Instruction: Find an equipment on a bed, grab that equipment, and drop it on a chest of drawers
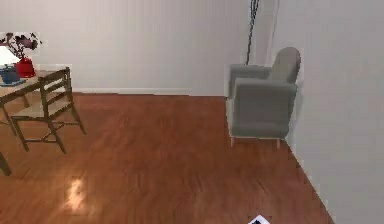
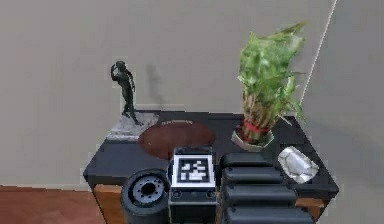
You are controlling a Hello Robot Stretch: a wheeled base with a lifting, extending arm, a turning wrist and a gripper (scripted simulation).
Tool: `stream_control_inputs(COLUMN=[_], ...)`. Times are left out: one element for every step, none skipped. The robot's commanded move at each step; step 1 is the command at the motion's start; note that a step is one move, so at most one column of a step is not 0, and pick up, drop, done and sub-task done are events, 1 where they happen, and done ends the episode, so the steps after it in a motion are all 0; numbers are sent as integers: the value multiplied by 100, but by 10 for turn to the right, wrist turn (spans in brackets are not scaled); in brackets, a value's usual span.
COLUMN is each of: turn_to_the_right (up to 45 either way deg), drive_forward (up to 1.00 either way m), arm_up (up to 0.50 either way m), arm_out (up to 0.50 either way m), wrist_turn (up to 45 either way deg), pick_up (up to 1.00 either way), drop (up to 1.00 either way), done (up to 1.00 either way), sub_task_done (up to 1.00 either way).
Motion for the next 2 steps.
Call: stream_control_inputs(turn_to_the_right=[-450, -210], drive_forward=[0, 0], arm_up=[0, 0], arm_out=[0, 0], wrist_turn=[0, 0], pick_up=[0, 0], drop=[0, 0], done=[0, 0], sub_task_done=[0, 0])
